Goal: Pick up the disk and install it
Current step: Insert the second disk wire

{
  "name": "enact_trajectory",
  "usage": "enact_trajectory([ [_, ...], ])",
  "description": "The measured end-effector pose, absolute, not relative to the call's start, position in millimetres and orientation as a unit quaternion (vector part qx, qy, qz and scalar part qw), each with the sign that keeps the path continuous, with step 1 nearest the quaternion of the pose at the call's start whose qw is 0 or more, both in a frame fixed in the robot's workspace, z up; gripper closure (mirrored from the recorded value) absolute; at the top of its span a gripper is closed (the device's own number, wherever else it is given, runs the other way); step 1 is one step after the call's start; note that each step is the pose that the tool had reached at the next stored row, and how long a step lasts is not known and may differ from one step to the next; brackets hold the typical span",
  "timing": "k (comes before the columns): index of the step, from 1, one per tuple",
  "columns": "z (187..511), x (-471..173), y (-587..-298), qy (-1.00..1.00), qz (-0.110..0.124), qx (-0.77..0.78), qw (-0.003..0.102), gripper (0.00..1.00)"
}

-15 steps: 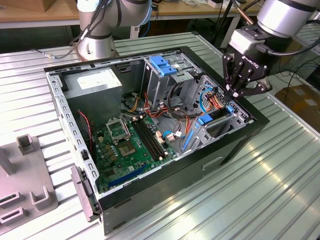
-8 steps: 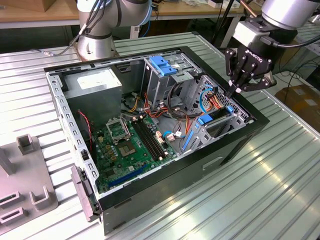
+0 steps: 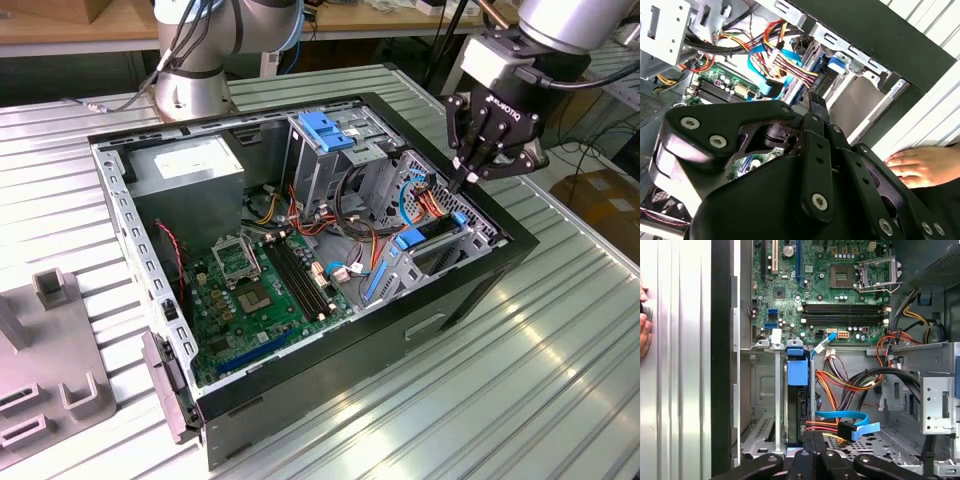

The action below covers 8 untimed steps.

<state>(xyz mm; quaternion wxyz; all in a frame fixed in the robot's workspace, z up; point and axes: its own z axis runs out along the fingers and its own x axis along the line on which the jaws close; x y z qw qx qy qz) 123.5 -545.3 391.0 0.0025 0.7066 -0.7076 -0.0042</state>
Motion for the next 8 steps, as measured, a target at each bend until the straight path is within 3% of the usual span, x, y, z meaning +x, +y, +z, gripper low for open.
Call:
enact_trajectory([
  [8,391.2,119.6,-536.1,-0.708,-0.007,0.707,0.005,0.9],
])
